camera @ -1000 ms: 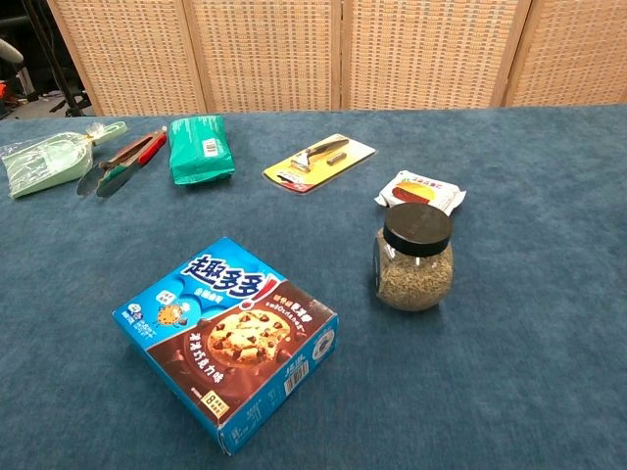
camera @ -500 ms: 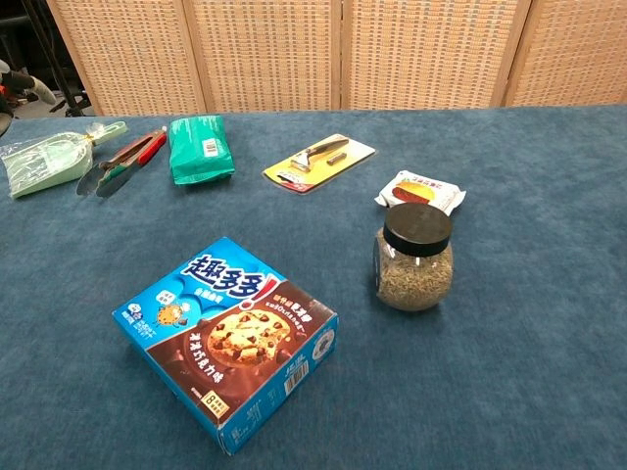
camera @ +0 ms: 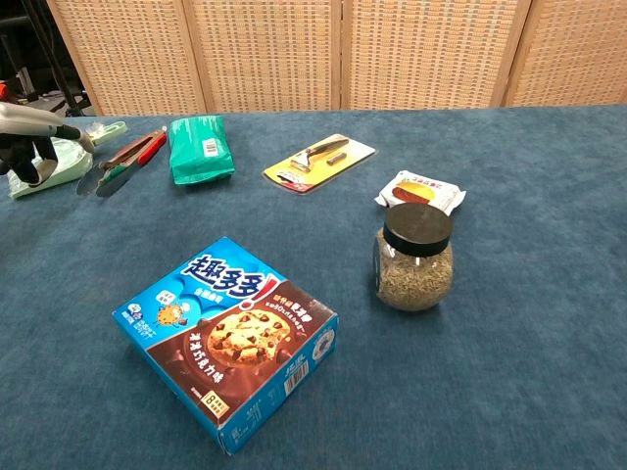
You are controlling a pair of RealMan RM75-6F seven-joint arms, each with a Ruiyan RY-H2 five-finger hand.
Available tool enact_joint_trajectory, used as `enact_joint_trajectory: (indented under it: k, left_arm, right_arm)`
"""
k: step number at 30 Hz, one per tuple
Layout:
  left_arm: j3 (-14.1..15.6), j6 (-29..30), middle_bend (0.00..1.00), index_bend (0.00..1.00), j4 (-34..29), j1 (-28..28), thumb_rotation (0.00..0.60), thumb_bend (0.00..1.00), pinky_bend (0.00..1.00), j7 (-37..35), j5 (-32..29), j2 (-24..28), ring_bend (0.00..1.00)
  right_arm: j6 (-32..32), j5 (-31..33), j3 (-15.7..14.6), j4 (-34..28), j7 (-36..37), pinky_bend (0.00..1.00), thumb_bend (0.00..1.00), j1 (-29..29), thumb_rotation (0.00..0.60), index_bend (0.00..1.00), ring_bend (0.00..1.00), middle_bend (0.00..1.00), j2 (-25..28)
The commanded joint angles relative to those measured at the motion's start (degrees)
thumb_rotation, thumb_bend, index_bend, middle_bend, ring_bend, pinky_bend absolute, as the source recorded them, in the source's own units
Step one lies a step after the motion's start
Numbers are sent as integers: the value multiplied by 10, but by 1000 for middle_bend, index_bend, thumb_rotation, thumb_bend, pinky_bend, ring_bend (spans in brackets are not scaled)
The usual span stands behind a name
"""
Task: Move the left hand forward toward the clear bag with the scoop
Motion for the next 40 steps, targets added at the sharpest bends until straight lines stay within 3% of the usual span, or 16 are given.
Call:
enact_joint_trajectory:
  k: [1, 26, 40]
  left_arm:
    - [8, -4, 700, 0, 8, -5, 600, 718, 598, -9, 0, -7, 805]
    - [66, -7, 700, 0, 42, -27, 600, 718, 597, -22, -33, -28, 805]
    - [69, 3, 700, 0, 29, -30, 600, 719, 597, -37, -20, -26, 805]
  right_arm:
    - [-1, 1, 0, -1, 0, 0, 103, 1, 600, 0, 0, 0, 0]
    - [8, -8, -5, -3, -1, 0, 105, -1, 600, 0, 0, 0, 1]
    - [8, -10, -7, -4, -1, 0, 105, -1, 600, 0, 0, 0, 0]
